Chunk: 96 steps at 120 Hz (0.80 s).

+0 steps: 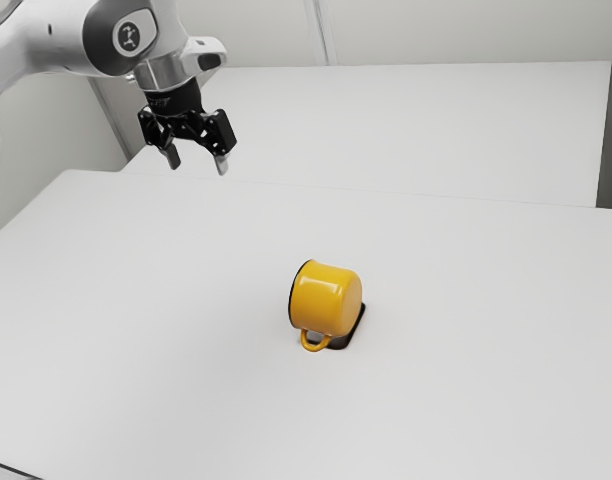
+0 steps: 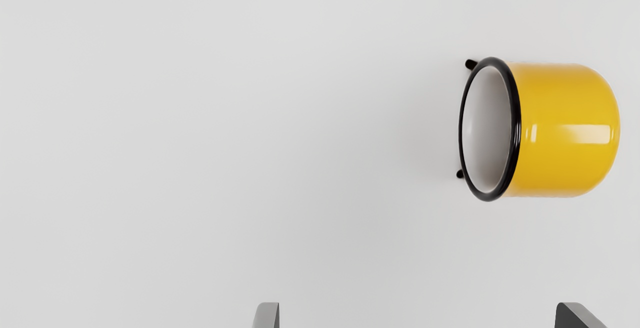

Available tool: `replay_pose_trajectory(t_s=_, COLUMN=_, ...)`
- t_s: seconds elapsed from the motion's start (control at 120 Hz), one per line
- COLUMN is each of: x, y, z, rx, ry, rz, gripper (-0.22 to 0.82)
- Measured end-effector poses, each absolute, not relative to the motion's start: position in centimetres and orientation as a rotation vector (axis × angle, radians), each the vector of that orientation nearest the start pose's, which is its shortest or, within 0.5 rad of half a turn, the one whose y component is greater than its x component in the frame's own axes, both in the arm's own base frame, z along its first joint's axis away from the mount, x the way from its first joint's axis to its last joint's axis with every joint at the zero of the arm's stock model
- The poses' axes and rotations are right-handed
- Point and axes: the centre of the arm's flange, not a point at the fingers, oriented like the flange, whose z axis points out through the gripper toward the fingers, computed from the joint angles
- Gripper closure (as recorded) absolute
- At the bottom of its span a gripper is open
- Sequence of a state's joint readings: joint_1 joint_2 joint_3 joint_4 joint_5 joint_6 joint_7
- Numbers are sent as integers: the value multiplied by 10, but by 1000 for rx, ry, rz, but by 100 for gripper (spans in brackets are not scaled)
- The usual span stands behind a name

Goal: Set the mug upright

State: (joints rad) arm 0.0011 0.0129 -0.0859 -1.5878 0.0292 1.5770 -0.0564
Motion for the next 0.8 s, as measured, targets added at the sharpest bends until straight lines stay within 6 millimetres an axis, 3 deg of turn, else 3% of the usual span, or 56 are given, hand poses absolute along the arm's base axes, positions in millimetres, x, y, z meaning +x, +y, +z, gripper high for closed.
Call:
replay_pose_trajectory(t_s=0.225, x=553, y=-43, z=608, rx=-3121, ry=40, rz=40, gripper=0)
replay_pose_trajectory(t_s=0.367, x=545, y=-45, z=591, rx=-3162, ry=35, rz=74, gripper=0)
replay_pose_trajectory(t_s=0.8, x=541, y=-66, z=482, rx=-3382, ry=78, rz=124, gripper=0)
